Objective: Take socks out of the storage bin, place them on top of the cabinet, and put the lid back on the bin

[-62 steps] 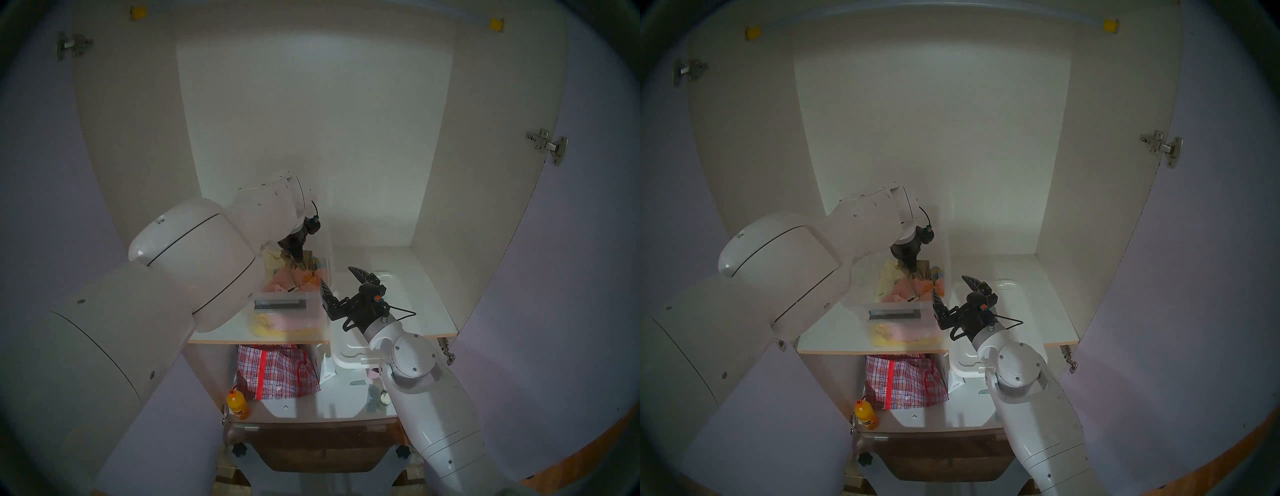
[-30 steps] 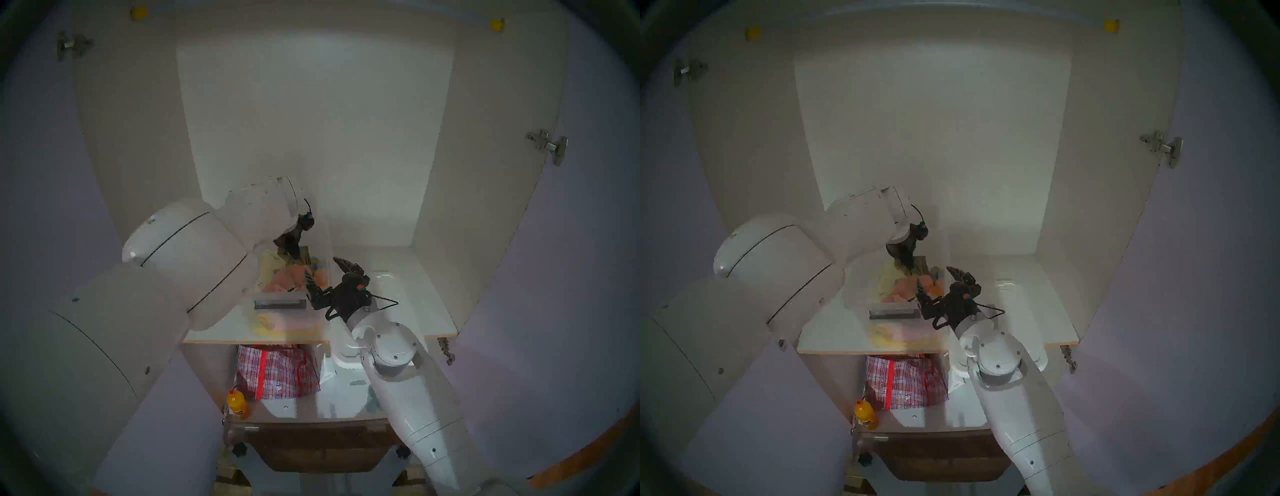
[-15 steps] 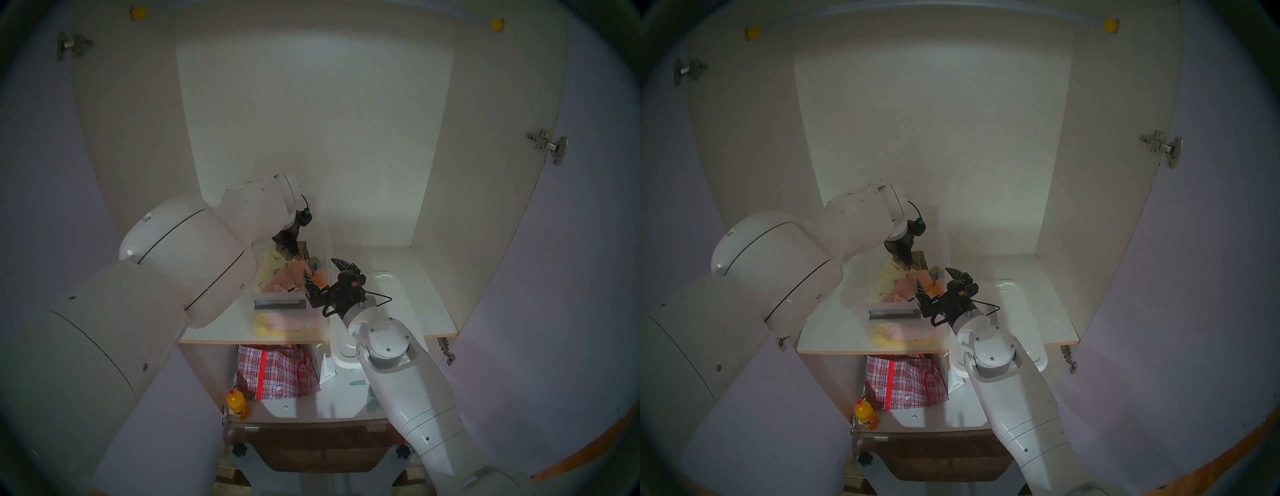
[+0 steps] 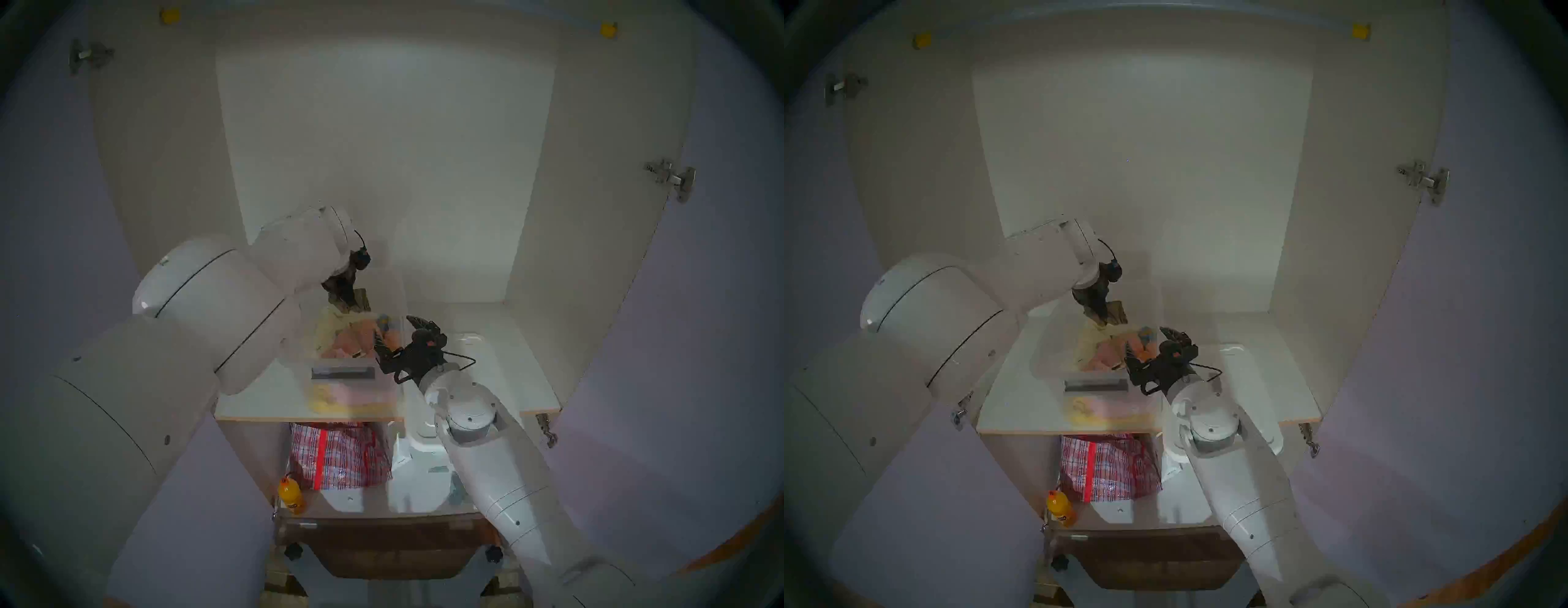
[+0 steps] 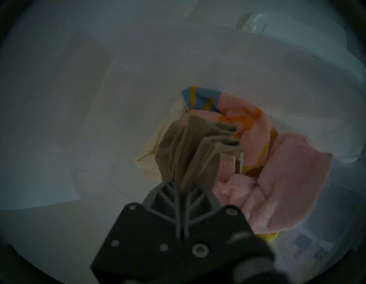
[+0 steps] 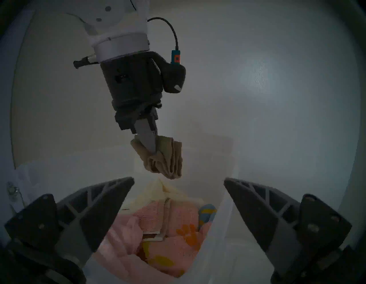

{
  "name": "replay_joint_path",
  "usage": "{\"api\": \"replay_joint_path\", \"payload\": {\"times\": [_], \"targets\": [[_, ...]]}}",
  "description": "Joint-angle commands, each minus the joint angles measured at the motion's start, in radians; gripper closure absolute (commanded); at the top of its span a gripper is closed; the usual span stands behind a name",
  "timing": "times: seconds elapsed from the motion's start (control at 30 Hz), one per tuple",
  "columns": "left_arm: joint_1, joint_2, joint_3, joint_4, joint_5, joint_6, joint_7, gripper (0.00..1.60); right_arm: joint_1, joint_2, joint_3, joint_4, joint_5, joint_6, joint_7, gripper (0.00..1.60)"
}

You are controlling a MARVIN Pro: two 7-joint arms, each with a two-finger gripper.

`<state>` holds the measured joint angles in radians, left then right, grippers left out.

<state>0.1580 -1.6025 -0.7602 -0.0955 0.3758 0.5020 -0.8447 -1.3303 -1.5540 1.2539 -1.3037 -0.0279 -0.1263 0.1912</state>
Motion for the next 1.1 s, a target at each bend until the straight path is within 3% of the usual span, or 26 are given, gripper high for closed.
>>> {"api": "replay_joint_path", "payload": {"times": [0.0,1.07], "targets": [[-0.044,0.003,-0.017,-0.019,-0.016,-0.013,-0.026,1.6,0.048,-0.02,-0.005,0.002,-0.003,-0.002,-0.002,0.0],[-0.068,0.032,-0.113,-0.027,-0.094,-0.097,-0.192,1.6,0.15,-0.047,-0.012,0.115,-0.031,-0.005,-0.029,0.0]]}}
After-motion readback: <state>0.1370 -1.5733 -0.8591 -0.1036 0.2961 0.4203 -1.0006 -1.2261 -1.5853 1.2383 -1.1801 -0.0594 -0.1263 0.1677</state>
